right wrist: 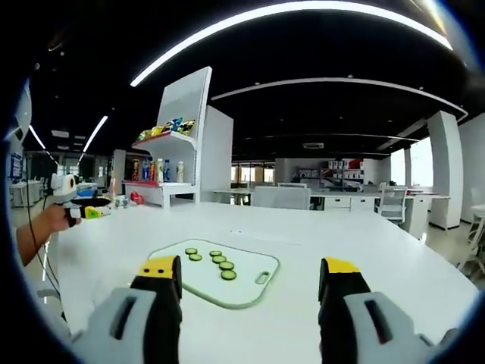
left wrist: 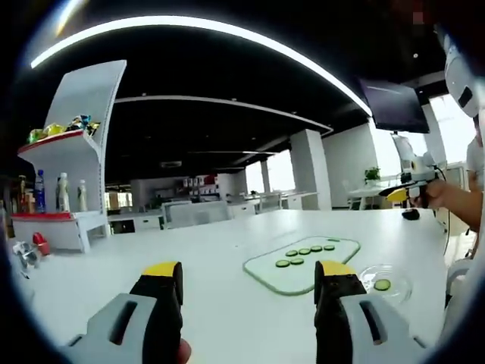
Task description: Open the petri dish lid, add cucumber slices into the petri dish, and close the lid
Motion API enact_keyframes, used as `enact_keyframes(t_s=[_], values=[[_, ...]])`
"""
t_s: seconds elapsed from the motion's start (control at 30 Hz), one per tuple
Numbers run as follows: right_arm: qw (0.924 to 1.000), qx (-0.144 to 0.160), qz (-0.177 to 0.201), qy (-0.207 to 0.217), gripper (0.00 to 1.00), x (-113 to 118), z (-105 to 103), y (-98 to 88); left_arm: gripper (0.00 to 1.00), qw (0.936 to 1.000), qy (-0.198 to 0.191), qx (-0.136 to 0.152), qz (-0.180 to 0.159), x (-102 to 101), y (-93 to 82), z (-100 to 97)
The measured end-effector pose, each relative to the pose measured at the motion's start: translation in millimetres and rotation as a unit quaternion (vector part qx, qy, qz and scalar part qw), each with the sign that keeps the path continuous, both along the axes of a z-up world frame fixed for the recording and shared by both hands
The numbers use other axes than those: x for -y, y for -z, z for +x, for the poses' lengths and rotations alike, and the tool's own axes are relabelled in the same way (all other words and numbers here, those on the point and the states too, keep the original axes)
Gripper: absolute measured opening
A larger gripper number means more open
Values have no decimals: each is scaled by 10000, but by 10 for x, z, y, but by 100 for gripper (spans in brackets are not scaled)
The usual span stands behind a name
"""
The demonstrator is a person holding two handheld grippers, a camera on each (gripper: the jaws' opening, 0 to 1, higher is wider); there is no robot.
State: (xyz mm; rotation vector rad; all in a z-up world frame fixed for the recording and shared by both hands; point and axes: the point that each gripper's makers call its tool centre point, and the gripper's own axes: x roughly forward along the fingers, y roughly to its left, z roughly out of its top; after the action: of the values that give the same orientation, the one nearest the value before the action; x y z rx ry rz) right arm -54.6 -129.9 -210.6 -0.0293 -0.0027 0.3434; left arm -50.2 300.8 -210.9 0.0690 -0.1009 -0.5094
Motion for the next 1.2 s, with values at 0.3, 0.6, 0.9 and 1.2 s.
enact_keyframes(t_s=[0.3,0.6,0.9,1.2], values=[[9997,72,78,230,74,174,-162,20,70,9987,-416,8,-282,-264,-18,-103],[9989,94,142,429,74,297,-303,46,70,9968,-665,64,-433,-383,-12,-245],[9974,109,208,682,74,475,-445,58,71,9919,-1229,155,-296,-602,36,-401],[9960,14,218,871,74,597,-605,123,71,9873,-1527,109,-417,-784,105,-572]])
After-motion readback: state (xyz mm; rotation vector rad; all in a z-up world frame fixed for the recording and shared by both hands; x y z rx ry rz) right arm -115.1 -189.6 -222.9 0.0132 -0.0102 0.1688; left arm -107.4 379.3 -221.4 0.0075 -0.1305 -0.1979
